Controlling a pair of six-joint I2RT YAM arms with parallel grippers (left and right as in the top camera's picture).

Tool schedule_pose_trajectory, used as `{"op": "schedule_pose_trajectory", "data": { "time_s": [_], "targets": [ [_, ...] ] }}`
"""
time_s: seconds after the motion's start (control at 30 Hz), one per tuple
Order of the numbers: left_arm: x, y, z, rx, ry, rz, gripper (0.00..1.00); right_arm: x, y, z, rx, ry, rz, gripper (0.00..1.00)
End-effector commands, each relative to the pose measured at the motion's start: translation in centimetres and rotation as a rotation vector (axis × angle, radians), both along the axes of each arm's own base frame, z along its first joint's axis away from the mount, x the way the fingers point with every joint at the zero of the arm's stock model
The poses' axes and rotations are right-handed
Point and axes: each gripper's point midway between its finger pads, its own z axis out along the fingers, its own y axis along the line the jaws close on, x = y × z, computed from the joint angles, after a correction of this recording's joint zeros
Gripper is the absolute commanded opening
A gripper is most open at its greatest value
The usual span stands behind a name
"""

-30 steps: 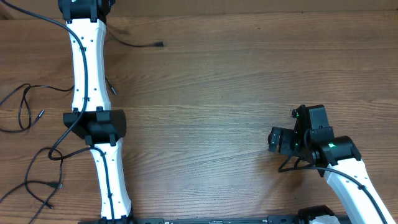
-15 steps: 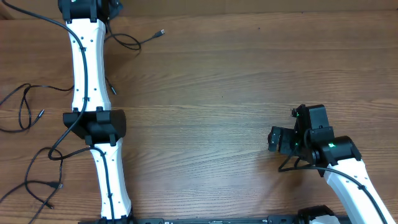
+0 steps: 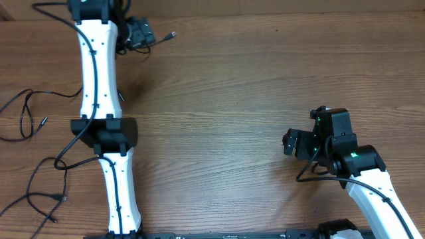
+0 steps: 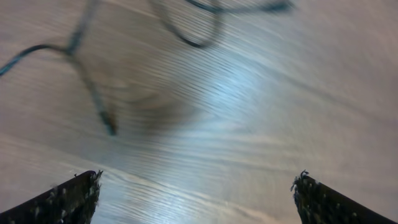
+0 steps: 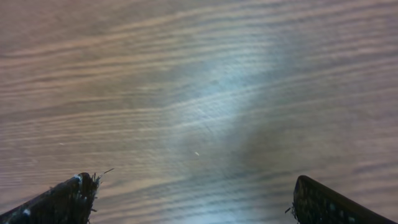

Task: Untangle cables

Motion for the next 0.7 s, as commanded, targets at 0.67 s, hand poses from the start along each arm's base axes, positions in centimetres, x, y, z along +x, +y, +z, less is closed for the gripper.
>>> {"op": "schedule_pose_trajectory", "data": {
  "time_s": [0.67],
  "targets": [
    [-3.3,-11.8,-3.9,-0.019,0.147,-0.381,1.00,1.0,1.1,1.0,0.064,-0.050,0.023,1.00]
  ]
}}
